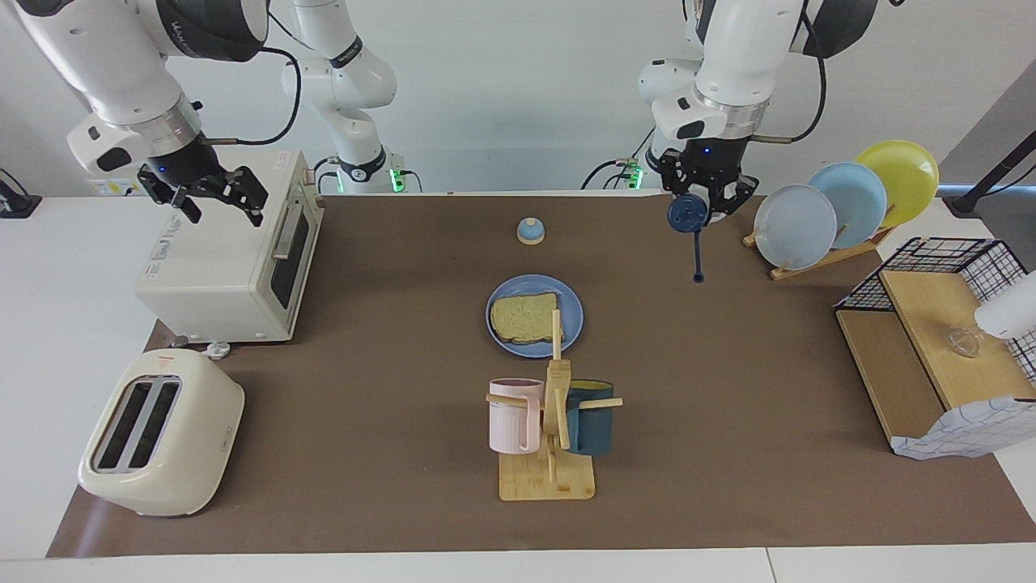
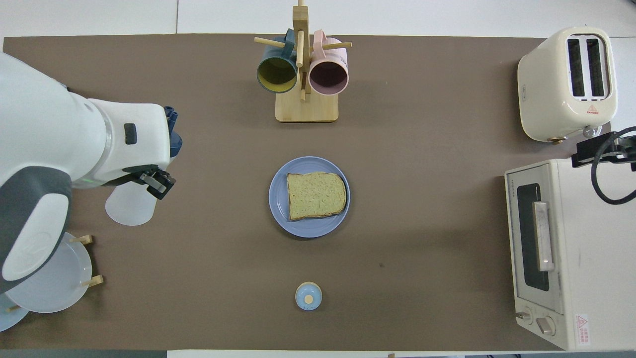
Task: Put bread on plate and add seasoning
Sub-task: 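Carry the seasoning bottle upright toward the mug tree with the left gripper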
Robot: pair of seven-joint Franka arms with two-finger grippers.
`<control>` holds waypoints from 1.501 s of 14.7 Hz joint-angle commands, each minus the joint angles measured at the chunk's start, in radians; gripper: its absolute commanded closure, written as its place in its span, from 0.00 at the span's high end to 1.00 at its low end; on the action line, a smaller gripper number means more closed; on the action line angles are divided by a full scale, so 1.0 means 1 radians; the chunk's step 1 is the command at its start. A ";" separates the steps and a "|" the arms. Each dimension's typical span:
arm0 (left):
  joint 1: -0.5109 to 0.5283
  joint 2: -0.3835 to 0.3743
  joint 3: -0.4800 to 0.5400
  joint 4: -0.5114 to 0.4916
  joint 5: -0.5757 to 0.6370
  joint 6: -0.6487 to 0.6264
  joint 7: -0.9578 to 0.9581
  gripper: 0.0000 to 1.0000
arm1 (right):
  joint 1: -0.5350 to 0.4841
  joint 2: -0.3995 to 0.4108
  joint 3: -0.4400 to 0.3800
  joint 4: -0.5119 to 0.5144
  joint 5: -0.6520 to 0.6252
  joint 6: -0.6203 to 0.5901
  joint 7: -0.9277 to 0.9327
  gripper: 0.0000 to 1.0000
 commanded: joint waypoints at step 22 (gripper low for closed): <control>0.172 -0.125 -0.008 -0.366 -0.188 0.662 -0.289 0.00 | -0.010 -0.014 0.006 -0.013 -0.008 -0.008 -0.019 1.00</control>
